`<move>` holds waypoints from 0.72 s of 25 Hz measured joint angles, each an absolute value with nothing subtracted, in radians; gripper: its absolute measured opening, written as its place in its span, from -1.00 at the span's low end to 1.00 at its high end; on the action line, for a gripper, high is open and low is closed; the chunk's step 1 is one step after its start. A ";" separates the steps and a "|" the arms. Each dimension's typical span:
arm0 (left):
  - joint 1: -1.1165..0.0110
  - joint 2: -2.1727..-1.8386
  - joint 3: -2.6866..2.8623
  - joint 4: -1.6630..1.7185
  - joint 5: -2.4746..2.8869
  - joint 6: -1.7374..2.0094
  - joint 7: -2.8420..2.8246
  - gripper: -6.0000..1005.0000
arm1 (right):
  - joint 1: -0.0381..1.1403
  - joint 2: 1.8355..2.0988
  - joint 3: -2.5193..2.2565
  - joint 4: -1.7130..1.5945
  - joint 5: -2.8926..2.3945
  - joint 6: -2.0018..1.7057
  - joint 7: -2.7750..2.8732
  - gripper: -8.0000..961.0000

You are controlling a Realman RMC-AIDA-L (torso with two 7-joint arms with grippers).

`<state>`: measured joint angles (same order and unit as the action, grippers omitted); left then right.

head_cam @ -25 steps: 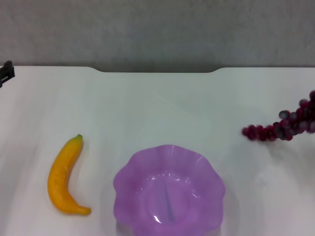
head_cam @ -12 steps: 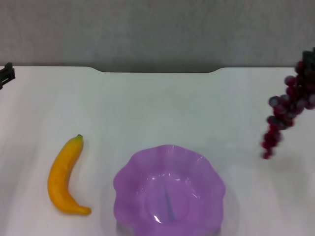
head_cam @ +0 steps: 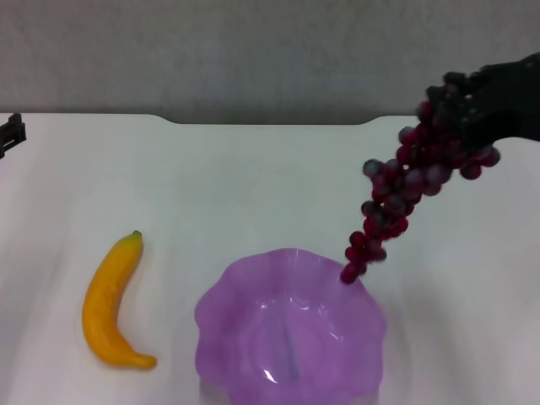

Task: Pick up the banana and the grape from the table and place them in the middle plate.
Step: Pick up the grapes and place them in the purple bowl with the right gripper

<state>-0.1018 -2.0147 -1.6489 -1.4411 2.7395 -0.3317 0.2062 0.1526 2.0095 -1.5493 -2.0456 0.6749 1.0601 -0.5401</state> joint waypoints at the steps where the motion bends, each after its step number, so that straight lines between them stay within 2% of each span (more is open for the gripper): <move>1: -0.102 -2.015 -1.649 -1.441 2.739 -0.332 0.206 0.73 | 0.157 2.009 -1.556 -2.046 0.675 1.064 -0.543 -0.61; 18: -0.103 -2.013 -1.649 -1.445 2.732 -0.331 0.206 0.72 | 0.232 2.008 -1.660 -2.038 0.780 1.107 -0.623 -0.61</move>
<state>-0.1028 -2.0126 -1.6490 -1.4447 2.7316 -0.3313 0.2055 0.2321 2.0079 -1.6601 -2.0378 0.7804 1.1072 -0.6231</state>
